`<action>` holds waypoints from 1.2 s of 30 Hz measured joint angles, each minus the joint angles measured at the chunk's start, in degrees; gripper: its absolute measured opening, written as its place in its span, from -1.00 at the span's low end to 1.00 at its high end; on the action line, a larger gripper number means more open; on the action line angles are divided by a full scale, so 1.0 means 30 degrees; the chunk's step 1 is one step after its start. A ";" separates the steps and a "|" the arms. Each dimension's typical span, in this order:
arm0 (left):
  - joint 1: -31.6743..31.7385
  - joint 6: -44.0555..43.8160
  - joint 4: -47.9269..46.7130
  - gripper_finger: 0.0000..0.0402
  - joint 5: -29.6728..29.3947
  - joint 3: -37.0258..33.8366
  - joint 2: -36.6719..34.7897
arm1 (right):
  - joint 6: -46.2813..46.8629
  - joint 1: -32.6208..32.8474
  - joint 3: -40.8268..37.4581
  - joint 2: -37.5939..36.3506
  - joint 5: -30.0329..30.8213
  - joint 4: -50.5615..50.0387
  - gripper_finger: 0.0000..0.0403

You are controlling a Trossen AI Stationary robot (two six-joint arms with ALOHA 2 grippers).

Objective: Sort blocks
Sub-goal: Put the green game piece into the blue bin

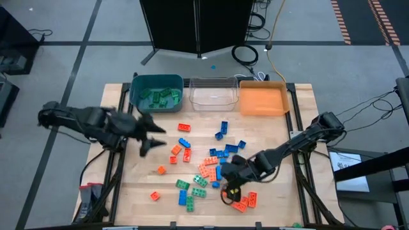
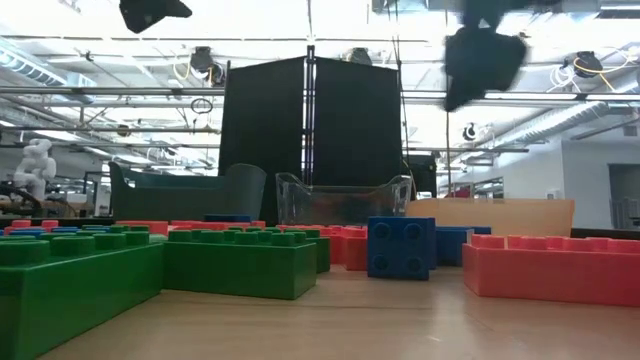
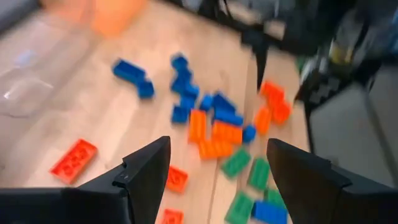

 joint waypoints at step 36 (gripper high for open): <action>-0.7012 0.5331 0.5664 0.36 -0.2818 -0.1146 1.5053 | 0.5104 0.2804 0.0000 -0.0022 0.2203 -0.0334 0.67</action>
